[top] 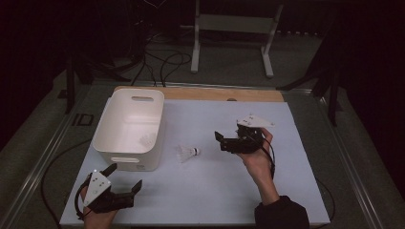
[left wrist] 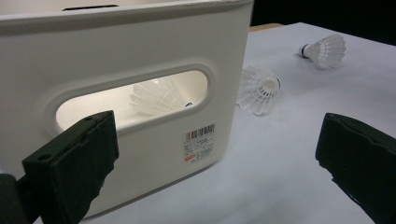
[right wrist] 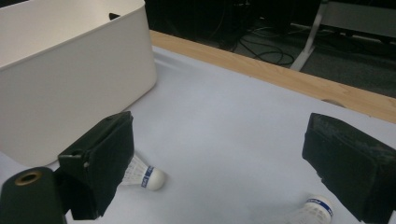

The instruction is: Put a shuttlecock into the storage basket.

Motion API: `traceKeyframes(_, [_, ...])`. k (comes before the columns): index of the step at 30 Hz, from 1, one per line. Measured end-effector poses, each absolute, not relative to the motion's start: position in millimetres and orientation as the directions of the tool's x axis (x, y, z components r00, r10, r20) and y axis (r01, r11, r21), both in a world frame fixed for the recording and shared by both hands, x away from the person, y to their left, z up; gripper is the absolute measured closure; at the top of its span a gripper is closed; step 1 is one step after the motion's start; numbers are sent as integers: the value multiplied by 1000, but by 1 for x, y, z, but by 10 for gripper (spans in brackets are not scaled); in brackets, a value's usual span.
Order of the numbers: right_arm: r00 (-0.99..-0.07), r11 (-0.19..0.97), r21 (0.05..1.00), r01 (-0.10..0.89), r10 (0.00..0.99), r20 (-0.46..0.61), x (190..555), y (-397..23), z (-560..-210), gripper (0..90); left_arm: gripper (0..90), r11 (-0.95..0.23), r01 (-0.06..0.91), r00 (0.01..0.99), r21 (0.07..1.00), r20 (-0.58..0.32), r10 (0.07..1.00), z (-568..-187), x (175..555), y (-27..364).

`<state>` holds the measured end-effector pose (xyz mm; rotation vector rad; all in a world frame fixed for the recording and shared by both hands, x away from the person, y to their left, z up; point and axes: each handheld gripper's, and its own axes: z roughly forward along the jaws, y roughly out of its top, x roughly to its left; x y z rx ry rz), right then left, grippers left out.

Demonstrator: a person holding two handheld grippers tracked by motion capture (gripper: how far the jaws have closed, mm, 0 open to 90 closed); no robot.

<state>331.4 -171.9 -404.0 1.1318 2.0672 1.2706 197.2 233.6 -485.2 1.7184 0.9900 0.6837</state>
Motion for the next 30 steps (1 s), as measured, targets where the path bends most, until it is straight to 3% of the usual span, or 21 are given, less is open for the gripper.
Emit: traceKeyframes(30, [-465,246,842,480,885,6,340,-209,-421,120,0,-170,299,506,939,-5,862,-485,197,233])
